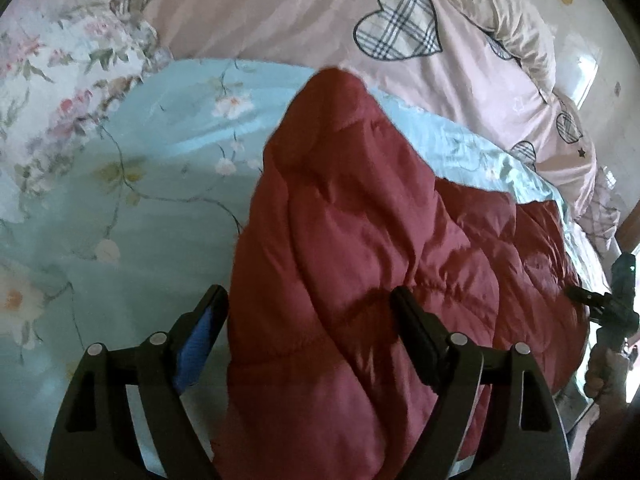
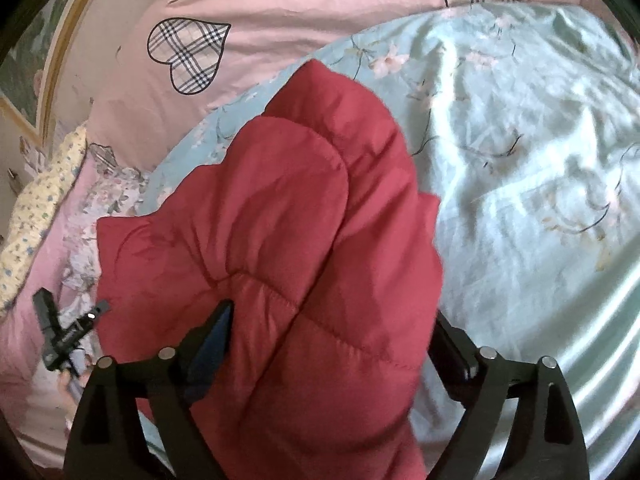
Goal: Fold large clothes
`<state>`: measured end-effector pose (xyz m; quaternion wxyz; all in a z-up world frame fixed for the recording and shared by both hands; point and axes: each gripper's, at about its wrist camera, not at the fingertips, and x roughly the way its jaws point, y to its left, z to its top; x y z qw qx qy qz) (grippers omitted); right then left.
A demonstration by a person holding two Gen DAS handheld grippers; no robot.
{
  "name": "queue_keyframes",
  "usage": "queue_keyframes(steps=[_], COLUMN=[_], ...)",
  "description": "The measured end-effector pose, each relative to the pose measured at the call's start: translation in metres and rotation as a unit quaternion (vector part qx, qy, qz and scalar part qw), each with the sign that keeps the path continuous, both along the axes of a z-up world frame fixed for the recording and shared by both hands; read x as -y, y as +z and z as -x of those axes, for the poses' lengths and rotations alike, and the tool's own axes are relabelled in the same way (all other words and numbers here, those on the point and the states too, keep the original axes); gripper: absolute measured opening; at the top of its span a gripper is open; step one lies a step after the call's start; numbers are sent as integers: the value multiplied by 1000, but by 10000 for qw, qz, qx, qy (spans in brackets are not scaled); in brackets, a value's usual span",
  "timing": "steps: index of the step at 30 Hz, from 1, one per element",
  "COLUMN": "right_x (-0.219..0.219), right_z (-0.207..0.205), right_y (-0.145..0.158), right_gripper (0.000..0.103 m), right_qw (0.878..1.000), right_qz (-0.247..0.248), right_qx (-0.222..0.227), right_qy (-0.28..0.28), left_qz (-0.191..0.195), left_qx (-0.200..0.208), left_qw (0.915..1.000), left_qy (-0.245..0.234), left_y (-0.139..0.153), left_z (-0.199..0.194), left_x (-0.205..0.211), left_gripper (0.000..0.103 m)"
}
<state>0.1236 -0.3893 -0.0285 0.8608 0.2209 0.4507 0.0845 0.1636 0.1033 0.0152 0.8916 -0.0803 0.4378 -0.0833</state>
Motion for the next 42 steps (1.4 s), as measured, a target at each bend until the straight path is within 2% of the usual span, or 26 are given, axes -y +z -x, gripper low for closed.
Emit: queue_keyframes(steps=[3,7,15,21,22,24,26,27,29,34,37,42], right_x=[-2,-5,4,18,18,15,11,8,1,-4,-7,-5], right_z=[-5,-19,-78,-114,-119,-121,-116,-112,-104,-104,-121,-147], right_y=[10,26,43,35,31,28,30,34,44,71,65,19], right_gripper=[96,97,97,96,91,47,29,23,20,18,18,18], right_qw=[9994,9974,9978,9991,9995,9993,9988,9985,9964,9904,9869,9879], right_qz=[336,684,611,320,259,333,458,499,689,889,1208,1326], right_qx=[52,178,226,64,8,-67,27,159,435,929,866,341], right_qy=[-14,-135,-143,-258,-203,-156,-181,-171,-240,-509,-629,-735], left_qz=[-102,-17,-256,41,58,34,-13,-45,-9,-248,-482,-598], left_qx=[173,157,192,-62,-94,-148,-212,-301,-267,43,133,-323], left_qw=[9997,9999,9994,10000,9999,9999,9998,9995,9996,9997,9987,9976], left_qy=[145,56,-130,-62,-44,-20,-38,-25,-40,18,56,122], left_y=[11,17,25,15,12,7,4,1,2,23,24,-18], left_z=[-2,-17,-53,-87,-91,-96,-98,-99,-98,-105,-120,-149], left_x=[-1,3,29,23,22,22,24,24,23,31,37,39], left_gripper=[84,84,84,84,84,79,32,25,16,14,14,14])
